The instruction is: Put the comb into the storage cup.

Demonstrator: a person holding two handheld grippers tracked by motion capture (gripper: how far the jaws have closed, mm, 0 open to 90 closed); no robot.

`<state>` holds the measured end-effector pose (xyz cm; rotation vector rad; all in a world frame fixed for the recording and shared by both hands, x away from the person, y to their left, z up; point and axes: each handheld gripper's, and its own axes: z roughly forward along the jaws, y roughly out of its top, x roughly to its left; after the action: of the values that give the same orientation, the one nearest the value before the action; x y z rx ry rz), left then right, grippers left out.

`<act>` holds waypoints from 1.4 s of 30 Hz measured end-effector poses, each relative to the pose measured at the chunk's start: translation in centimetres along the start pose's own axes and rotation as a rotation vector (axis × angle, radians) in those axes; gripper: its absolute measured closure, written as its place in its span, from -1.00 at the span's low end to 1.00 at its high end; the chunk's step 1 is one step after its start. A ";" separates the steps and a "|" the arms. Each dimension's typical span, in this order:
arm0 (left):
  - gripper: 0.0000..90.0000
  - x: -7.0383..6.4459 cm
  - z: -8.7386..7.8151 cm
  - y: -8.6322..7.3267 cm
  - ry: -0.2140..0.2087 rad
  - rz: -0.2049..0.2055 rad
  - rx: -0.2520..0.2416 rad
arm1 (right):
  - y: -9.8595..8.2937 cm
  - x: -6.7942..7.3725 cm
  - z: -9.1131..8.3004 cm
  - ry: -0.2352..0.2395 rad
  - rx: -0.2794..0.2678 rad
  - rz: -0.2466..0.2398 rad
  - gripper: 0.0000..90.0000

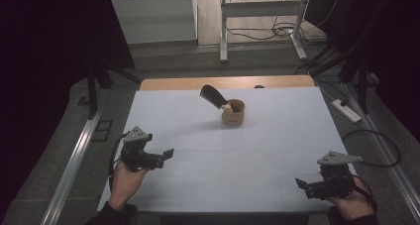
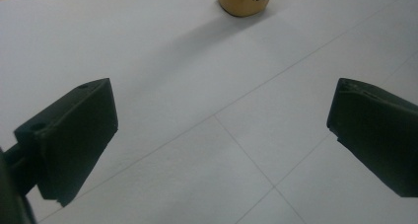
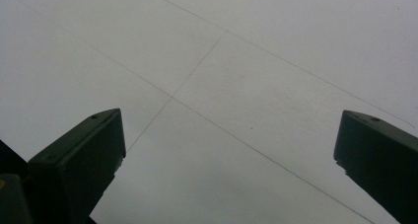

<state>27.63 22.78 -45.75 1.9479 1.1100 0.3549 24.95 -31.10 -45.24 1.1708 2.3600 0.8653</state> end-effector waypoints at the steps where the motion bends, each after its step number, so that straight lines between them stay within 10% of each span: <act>1: -1.00 0.0 -0.1 -0.1 0.000 0.000 0.003 | 0.0 0.0 0.0 0.000 0.000 0.000 -1.00; 42: -1.00 -0.2 -3.7 -5.0 0.042 -0.032 0.037 | 0.0 -0.1 0.0 -0.011 -0.001 0.009 -1.00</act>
<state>22.42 25.83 -47.37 1.9607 1.1817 0.3620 24.98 -31.14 -45.22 1.1836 2.3466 0.8609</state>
